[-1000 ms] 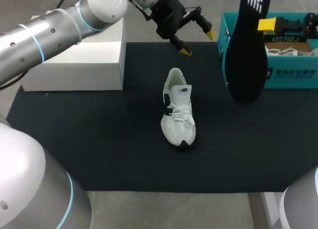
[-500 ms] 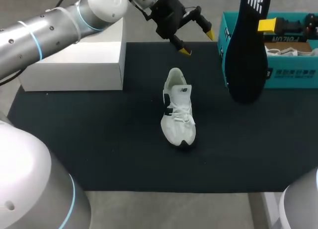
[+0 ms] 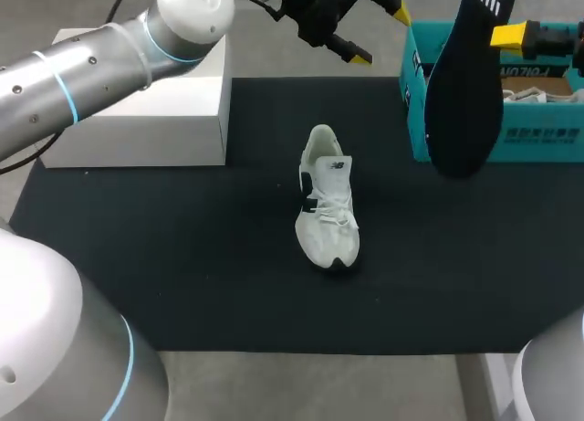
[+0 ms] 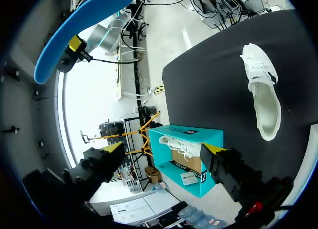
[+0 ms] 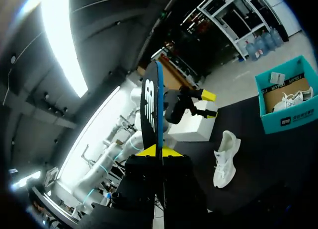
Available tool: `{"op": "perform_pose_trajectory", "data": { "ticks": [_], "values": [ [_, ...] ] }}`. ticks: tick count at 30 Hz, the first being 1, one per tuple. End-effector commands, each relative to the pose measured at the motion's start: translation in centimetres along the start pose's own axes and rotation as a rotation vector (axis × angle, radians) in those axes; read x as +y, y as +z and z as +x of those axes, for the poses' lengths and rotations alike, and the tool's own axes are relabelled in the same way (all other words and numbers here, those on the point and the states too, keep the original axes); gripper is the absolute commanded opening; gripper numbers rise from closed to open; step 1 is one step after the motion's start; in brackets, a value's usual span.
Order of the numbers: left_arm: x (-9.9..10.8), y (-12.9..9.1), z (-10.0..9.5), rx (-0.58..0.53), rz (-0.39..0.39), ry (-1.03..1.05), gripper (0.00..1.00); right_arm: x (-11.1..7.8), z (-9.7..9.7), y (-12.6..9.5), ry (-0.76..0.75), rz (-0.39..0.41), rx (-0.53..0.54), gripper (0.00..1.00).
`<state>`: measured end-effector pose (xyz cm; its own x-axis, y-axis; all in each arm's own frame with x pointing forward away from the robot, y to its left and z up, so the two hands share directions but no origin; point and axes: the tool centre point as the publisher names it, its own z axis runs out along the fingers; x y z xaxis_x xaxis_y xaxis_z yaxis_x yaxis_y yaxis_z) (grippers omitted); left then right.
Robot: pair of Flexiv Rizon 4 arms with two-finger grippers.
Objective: Take the shoe out of the shoebox, open the shoe tongue, remove and reinsert the insole, then place the shoe into the shoebox
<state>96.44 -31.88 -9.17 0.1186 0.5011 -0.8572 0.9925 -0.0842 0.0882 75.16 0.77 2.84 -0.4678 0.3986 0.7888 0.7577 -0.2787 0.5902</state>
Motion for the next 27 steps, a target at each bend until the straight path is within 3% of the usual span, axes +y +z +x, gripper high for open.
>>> {"op": "perform_pose_trajectory", "data": {
  "ticks": [1,6,10,14,19,27],
  "values": [
    [-2.2,-0.5,-0.6,-0.143,-0.146,0.042,1.00,2.4,-2.9,1.7,0.185,-0.001,0.062,0.00],
    [-3.6,-0.9,-2.2,-0.358,-0.177,0.056,1.00,5.0,-5.9,2.5,0.353,0.005,0.065,0.00],
    [-5.0,-1.5,-3.8,-0.493,-0.149,0.085,1.00,7.2,-8.0,2.8,0.420,-0.033,0.071,0.00],
    [-6.1,-2.2,-5.2,-0.544,-0.089,0.073,1.00,8.4,-9.6,2.8,0.445,-0.032,0.026,0.00],
    [-7.1,-2.4,-6.3,-0.566,-0.009,0.055,1.00,8.8,-10.7,3.7,0.437,0.062,-0.022,0.00],
    [-7.6,-1.8,-7.3,-0.577,0.012,0.096,1.00,8.6,-11.4,5.7,0.482,0.149,-0.039,0.00]
  ]
}}
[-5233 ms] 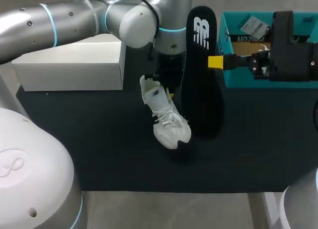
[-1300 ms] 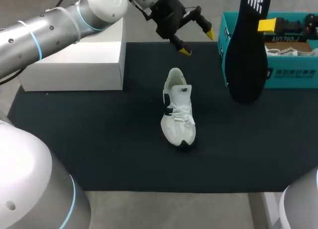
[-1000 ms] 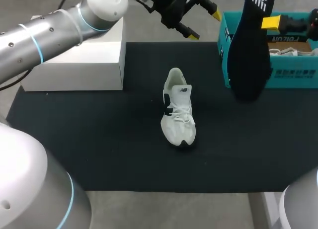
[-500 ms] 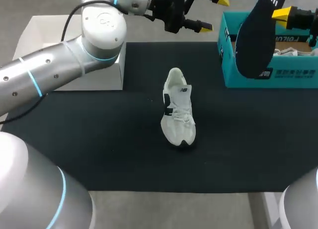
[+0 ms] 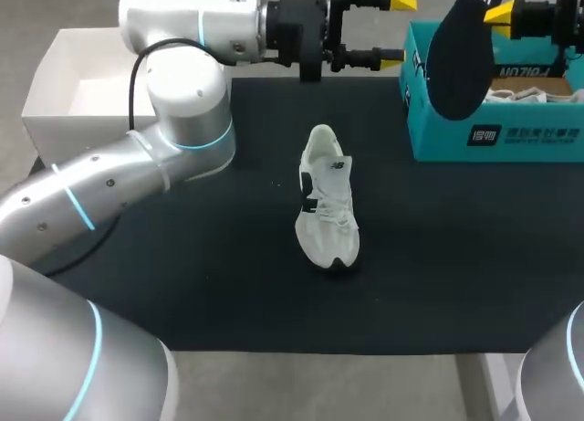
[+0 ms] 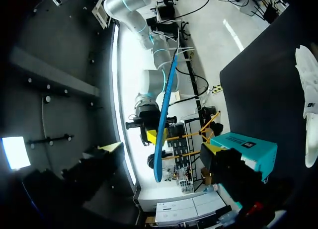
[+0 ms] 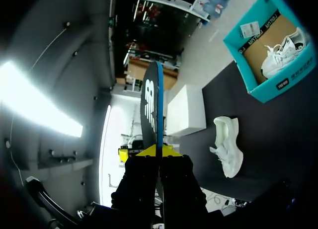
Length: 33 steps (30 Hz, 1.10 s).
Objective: Take the shoe out of the shoebox, open the shoe tongue, remove and reinsert the insole, then place the shoe into the shoebox
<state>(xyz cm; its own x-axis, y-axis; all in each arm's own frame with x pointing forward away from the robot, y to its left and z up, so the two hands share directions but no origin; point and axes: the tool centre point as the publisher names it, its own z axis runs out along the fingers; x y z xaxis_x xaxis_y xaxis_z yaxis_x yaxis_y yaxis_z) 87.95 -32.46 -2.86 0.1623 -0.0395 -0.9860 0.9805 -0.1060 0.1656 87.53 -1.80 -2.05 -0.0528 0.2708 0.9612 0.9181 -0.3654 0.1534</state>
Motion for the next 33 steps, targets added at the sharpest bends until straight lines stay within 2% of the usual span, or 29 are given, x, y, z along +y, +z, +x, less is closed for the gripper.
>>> {"op": "perform_pose_trajectory", "data": {
  "ticks": [1,11,12,13,14,15,16,25,33],
  "values": [
    [0.1,1.1,-0.1,-0.026,0.015,0.012,1.00,1.7,-0.1,1.7,0.014,0.071,-0.030,0.00],
    [-0.7,3.3,0.8,-0.029,0.062,0.024,1.00,2.3,0.1,4.4,0.036,0.103,-0.067,0.00],
    [-0.8,3.3,0.9,-0.033,0.062,0.024,0.84,2.3,0.1,4.5,0.036,0.104,-0.069,0.00],
    [-0.8,3.3,1.0,-0.034,0.062,0.024,0.49,2.3,0.1,4.5,0.035,0.104,-0.070,0.00],
    [-0.9,3.3,1.1,-0.034,0.063,0.025,0.29,2.2,0.1,4.5,0.037,0.101,-0.067,0.00],
    [-0.9,3.2,1.2,-0.032,0.061,0.028,0.11,2.2,0.0,4.5,0.037,0.101,-0.067,0.00],
    [-0.9,3.2,1.3,-0.033,0.060,0.028,0.00,2.1,-0.1,4.5,0.037,0.101,-0.069,0.00],
    [-0.9,3.3,2.0,-0.046,0.076,0.011,0.00,1.6,-0.4,4.0,0.051,0.084,-0.072,0.00],
    [-0.7,3.8,2.5,-0.037,0.101,0.000,0.00,1.7,0.0,4.5,0.047,0.088,-0.050,0.00]
  ]
}}
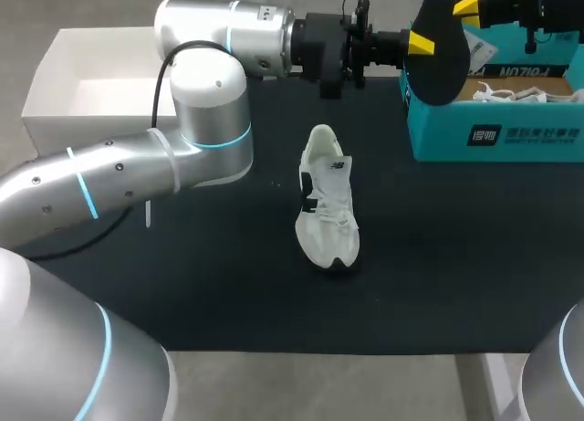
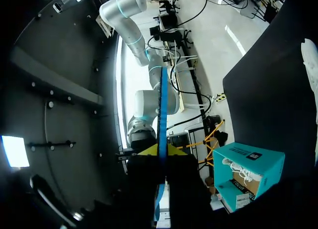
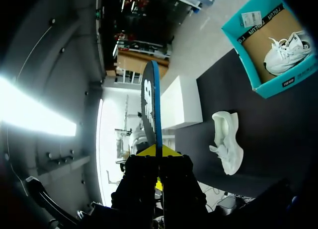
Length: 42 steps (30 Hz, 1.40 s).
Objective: Take the shoe out of the shoebox, open the shoe tongue, remove and reinsert the insole, then place the shoe into the shoebox
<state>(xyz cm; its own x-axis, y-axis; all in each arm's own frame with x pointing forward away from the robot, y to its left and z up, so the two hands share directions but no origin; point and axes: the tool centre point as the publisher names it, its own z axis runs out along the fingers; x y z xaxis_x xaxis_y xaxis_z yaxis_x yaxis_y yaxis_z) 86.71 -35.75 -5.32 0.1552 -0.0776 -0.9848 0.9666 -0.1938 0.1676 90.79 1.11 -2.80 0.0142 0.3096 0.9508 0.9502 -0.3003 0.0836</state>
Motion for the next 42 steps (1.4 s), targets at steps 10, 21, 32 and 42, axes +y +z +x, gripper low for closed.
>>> {"op": "perform_pose_trajectory", "data": {
  "ticks": [10,21,32,42],
  "values": [
    [1.9,-1.4,0.4,-0.018,-0.032,-0.077,0.00,-1.9,2.3,-0.6,-0.079,-0.182,0.312,1.00],
    [3.5,-5.9,-1.3,-0.032,-0.114,-0.136,0.00,-6.9,1.7,-4.2,-0.075,-0.132,0.282,1.00],
    [2.5,-7.9,-2.0,-0.030,-0.008,-0.245,0.00,-10.2,1.6,-4.9,-0.071,0.202,0.372,1.00],
    [2.0,-7.9,-2.6,-0.078,-0.002,-0.865,0.00,-10.5,1.5,-4.8,-0.062,0.218,0.363,1.00]
  ]
}}
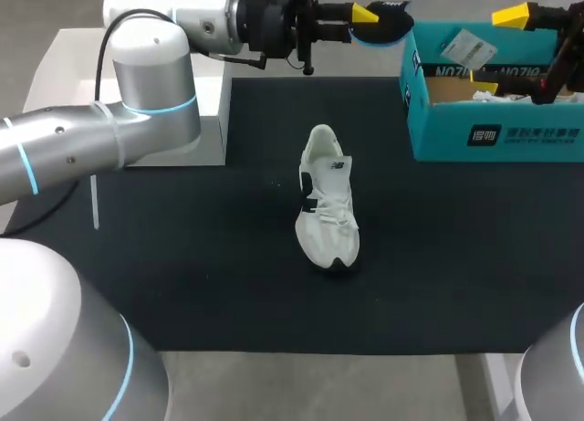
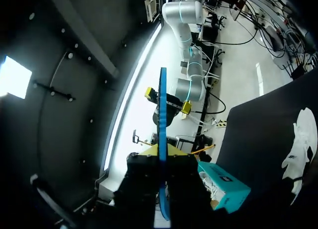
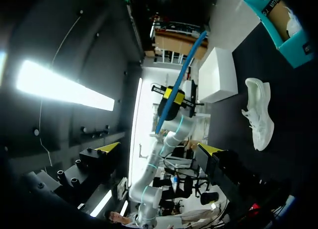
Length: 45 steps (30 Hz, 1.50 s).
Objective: Take the shoe out of the shoebox, open the shoe tongue, remove and reinsert the insole, then place the shoe into the shoebox
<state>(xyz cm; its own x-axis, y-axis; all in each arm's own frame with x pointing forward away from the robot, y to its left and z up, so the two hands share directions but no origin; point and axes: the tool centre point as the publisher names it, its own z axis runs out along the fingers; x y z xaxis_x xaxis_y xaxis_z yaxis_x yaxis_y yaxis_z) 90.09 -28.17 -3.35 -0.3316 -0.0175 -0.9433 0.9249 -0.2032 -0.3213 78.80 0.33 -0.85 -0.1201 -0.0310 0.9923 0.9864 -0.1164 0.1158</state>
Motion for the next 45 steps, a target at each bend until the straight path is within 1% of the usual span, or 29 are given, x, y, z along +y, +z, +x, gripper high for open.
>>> {"op": "perform_pose_trajectory", "data": {
  "ticks": [1,14,16,17,18,19,20,21,33,35,36,37,38,39,40,41,42,43,44,45],
  "values": [
    [-0.4,0.1,-0.5,-0.032,0.013,-0.370,0.00,0.6,0.0,0.2,0.001,0.035,-0.003,1.00],
    [-0.4,0.1,-0.5,-0.032,0.013,-0.370,0.00,0.6,0.0,0.2,0.001,0.035,-0.003,1.00],
    [-0.1,-0.2,-0.5,-0.077,0.000,-0.716,0.00,0.6,0.0,0.2,0.001,0.035,-0.003,1.00],
    [0.1,-0.4,-0.6,-0.157,0.047,-0.852,0.00,0.6,0.0,0.2,0.001,0.035,-0.003,1.00],
    [0.0,-0.6,-0.7,-0.205,0.130,-1.004,0.00,0.6,0.0,0.2,0.001,0.035,-0.003,1.00],
    [0.0,-0.7,-0.8,-0.277,0.221,-1.092,0.00,0.6,0.0,0.2,0.001,0.035,-0.003,1.00],
    [0.0,-0.8,-0.9,-0.308,0.246,-1.131,0.00,0.6,0.0,0.2,0.001,0.035,-0.003,1.00],
    [-0.1,-1.0,-1.2,-0.354,0.293,-1.101,0.00,0.6,0.0,0.2,0.001,0.035,-0.003,1.00],
    [-0.1,-1.0,-1.2,-0.354,0.293,-1.101,0.00,0.6,0.0,0.2,0.001,0.035,-0.003,1.00],
    [0.0,-1.0,-0.9,-0.331,0.254,-1.352,0.00,0.6,0.0,0.2,0.001,0.035,-0.003,1.00],
    [0.0,-1.0,-0.8,-0.313,0.211,-1.438,0.00,0.6,0.0,0.2,0.001,0.035,-0.003,1.00],
    [-0.3,-1.0,-0.8,-0.265,0.208,-1.532,0.00,0.6,0.0,0.2,0.001,0.035,-0.003,1.00],
    [-0.6,-1.0,-0.8,-0.229,0.152,-1.629,0.00,0.6,0.0,0.2,0.001,0.035,-0.003,1.00],
    [-0.9,-1.0,-0.8,-0.174,0.133,-1.635,0.00,0.6,0.0,0.2,0.001,0.035,-0.003,1.00],
    [-1.3,-1.1,-1.0,-0.139,0.123,-1.731,0.00,0.6,0.0,0.2,0.001,0.035,-0.003,1.00],
    [-1.7,-1.2,-1.1,-0.080,0.080,-1.779,0.00,0.6,0.0,0.2,0.001,0.035,-0.003,1.00],
    [-1.8,-1.3,-1.2,-0.055,0.059,-1.819,0.00,0.6,0.0,0.2,0.001,0.035,-0.003,1.00],
    [-2.1,-1.5,-1.3,-0.002,0.036,-1.895,0.00,0.6,0.0,0.2,0.001,0.035,-0.003,1.00],
    [-2.2,-1.8,-1.3,0.024,0.020,-1.938,0.00,0.6,0.0,0.2,0.001,0.035,-0.003,1.00],
    [-2.3,-2.0,-1.3,0.054,-0.023,-2.029,0.00,0.6,0.0,0.2,0.001,0.035,-0.003,1.00]
  ]
}}
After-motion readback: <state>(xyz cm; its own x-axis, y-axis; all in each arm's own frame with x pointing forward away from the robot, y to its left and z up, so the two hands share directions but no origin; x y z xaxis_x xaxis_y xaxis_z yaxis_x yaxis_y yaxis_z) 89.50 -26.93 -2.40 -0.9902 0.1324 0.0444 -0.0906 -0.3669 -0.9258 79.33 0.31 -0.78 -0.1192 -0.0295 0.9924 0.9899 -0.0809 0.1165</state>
